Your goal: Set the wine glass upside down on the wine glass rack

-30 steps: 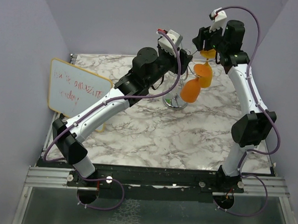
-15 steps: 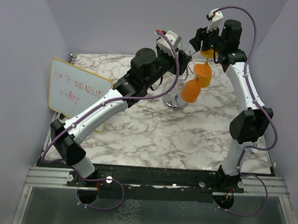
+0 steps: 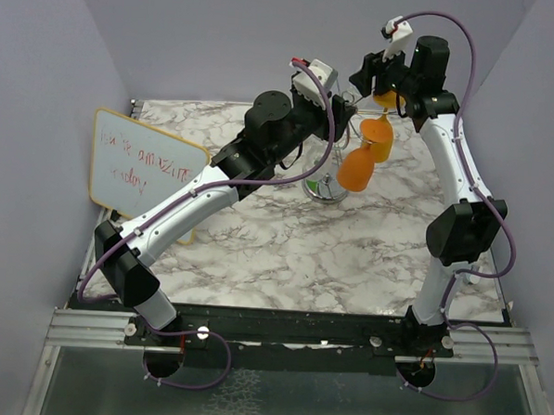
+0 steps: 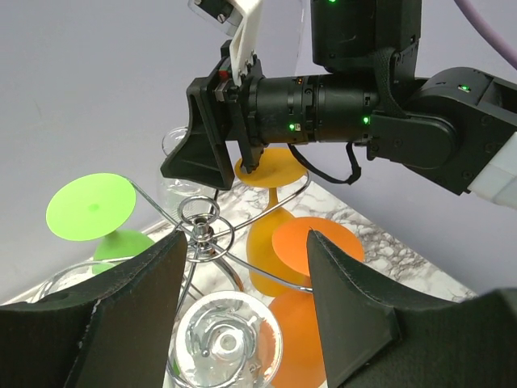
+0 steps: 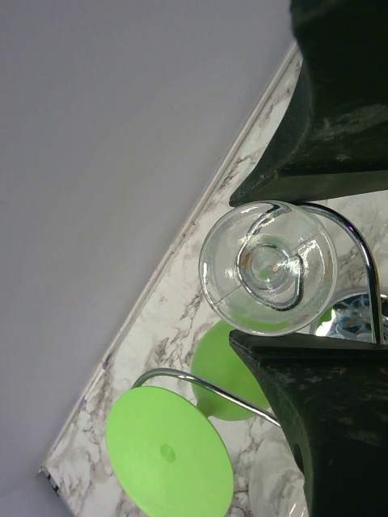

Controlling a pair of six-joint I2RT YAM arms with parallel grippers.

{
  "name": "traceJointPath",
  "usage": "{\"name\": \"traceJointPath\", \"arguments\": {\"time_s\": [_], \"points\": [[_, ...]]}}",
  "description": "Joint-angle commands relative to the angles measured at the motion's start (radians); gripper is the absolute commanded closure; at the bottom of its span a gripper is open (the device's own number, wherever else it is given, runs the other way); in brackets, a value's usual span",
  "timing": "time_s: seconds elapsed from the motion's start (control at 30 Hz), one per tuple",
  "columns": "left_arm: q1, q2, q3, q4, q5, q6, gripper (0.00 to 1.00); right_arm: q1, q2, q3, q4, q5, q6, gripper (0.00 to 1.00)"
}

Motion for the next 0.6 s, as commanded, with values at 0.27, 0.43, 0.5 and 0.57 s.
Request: {"name": "traceJointPath", "arguments": {"time_s": [0.27, 0.43, 0.5, 0.57], "points": [[0.003, -0.042, -0.025, 0.012, -0.010, 0.005, 0.37, -0.004, 0.019, 0.082, -0.007, -0.107, 0.075, 0.57], [0.004, -0.044, -0.030, 0.012, -0.014, 0.008, 0.37, -0.003, 0.018, 0.091, -0.020, -0.107, 0.076, 0.45], [0.004, -0.044, -0.031, 0.012, -0.014, 0.007, 0.37, -0.004, 0.018, 0.095, -0.028, -0.107, 0.073, 0.42], [0.005, -0.044, -0.032, 0.012, -0.016, 0.009, 0.37, -0.004, 0.017, 0.095, -0.032, -0.098, 0.069, 0.40]]}}
